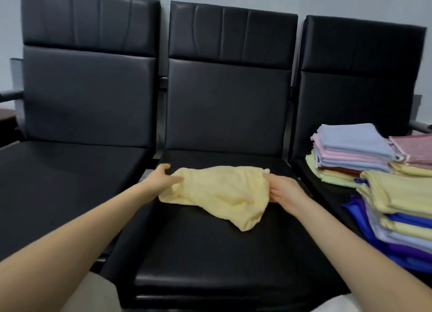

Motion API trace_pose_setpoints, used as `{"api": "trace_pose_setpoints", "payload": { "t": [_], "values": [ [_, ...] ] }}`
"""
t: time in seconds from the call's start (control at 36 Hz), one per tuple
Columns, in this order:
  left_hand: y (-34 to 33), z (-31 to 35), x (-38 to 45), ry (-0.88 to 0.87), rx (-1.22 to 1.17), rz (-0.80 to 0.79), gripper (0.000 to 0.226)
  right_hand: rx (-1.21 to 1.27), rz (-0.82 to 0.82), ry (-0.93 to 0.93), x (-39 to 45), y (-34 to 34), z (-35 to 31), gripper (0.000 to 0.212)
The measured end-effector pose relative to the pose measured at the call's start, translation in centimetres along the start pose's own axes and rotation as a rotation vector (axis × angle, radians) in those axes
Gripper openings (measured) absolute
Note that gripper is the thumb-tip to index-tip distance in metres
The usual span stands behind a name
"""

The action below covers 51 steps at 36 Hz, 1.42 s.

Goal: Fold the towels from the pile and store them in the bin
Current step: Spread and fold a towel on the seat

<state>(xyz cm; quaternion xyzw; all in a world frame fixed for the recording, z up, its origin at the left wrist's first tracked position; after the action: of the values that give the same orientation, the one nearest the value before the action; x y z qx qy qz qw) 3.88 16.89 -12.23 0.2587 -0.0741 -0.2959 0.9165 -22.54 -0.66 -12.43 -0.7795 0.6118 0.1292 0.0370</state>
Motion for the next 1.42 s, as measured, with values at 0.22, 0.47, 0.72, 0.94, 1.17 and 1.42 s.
{"api": "trace_pose_setpoints", "payload": {
  "t": [0.22,0.47,0.72,0.94,1.17,1.42],
  "values": [
    [0.3,-1.0,-1.0,0.181,-0.024,-0.192,0.052,-0.809,0.078,0.346,-3.0,0.2,0.6,0.046],
    [0.5,-0.3,-2.8,-0.016,-0.047,-0.248,0.027,-0.989,0.069,0.49,-4.3,-2.2,2.9,0.035],
    [4.6,4.4,-6.0,-0.065,-0.582,-0.018,0.021,0.243,0.101,0.167,-6.4,0.8,-2.9,0.02],
    [6.0,5.4,-8.7,0.07,-0.755,-0.239,0.034,0.548,-0.038,0.084,-8.3,4.0,-4.7,0.019],
    [3.5,2.0,-7.3,0.049,-0.208,-0.147,0.017,-0.047,0.1,0.121,-5.7,6.6,-1.7,0.026],
    [0.3,-1.5,-4.4,-0.345,0.584,-0.064,0.056,-0.984,0.188,0.424,-1.6,6.8,1.5,0.026]
  ]
}}
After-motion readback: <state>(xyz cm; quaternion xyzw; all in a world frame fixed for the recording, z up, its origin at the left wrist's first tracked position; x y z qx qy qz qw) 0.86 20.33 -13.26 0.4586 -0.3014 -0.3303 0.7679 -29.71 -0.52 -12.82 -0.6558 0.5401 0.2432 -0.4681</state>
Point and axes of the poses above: each hand's wrist, its own x-axis towards the middle knuckle, its own y-axis out of the back of the hand, z = x × y, the point moved 1 cm from there along x, towards the middle knuckle, and after that the axes turned 14 degrees about z, right-handed, at the moved point
